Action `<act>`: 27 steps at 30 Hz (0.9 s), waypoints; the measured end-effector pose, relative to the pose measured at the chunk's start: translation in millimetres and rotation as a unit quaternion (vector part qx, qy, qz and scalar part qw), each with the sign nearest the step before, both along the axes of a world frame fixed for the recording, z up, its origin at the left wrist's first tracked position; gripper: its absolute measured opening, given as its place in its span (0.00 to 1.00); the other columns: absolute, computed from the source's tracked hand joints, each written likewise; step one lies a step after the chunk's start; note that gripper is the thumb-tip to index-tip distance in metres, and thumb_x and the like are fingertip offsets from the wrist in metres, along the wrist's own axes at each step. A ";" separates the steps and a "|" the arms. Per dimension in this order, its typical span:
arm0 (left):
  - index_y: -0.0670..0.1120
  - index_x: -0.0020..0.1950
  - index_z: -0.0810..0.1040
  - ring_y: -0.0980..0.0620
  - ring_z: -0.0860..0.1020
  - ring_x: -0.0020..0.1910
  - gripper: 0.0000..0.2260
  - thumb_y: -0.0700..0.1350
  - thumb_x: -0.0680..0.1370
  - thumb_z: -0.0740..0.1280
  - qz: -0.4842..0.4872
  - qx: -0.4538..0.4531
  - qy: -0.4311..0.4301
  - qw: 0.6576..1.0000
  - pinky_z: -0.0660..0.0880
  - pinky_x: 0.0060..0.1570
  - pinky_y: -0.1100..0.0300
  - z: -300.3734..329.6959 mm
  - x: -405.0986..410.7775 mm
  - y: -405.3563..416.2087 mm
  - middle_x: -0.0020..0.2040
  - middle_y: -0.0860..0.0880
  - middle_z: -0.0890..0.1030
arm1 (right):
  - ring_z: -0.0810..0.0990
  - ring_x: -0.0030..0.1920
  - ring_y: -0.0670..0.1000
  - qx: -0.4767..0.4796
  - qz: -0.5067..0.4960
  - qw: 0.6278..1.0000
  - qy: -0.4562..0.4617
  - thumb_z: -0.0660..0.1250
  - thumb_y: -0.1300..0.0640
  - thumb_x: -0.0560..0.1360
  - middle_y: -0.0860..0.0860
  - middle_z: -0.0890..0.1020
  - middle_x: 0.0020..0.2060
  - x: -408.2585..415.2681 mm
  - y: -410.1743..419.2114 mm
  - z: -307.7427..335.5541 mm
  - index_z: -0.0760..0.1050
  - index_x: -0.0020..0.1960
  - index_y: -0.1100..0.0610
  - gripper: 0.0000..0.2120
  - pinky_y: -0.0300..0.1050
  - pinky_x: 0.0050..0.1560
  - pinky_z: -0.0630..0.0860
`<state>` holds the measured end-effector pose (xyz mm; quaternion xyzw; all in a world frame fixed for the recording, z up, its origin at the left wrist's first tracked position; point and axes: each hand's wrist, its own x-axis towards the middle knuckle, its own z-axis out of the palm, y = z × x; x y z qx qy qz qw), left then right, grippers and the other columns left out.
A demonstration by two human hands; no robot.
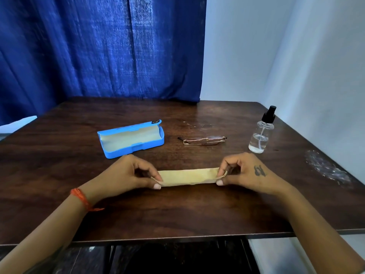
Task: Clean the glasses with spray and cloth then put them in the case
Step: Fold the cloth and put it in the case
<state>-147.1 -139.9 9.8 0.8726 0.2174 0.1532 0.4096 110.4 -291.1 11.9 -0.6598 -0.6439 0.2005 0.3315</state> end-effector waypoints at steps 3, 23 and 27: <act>0.51 0.41 0.84 0.56 0.80 0.37 0.08 0.51 0.65 0.73 0.026 -0.018 0.002 1.000 0.75 0.39 0.66 -2.2 3.7 1.0 0.38 0.51 0.84 | 0.78 0.33 0.41 -0.003 -0.016 1.000 0.010 0.75 0.59 0.67 0.44 0.83 0.31 -0.3 2.5 -2.4 0.81 0.38 0.53 0.04 0.32 0.36 0.71; 0.51 0.42 0.76 0.56 0.76 0.47 0.05 0.49 0.71 0.71 0.079 0.127 0.068 0.986 0.72 0.44 0.65 -9.6 16.6 4.3 0.47 0.53 0.78 | 0.75 0.37 0.44 -0.090 -0.127 0.986 -0.066 0.75 0.55 0.67 0.45 0.80 0.35 -4.5 21.5 -1.9 0.79 0.38 0.50 0.05 0.39 0.38 0.68; 0.47 0.43 0.76 0.55 0.76 0.39 0.05 0.43 0.71 0.71 0.151 -0.004 -0.055 0.987 0.74 0.39 0.67 -8.7 11.0 3.3 0.40 0.50 0.79 | 0.78 0.36 0.45 -0.021 -0.129 0.985 0.115 0.72 0.62 0.70 0.52 0.81 0.36 -10.6 21.1 1.1 0.77 0.40 0.57 0.04 0.35 0.37 0.73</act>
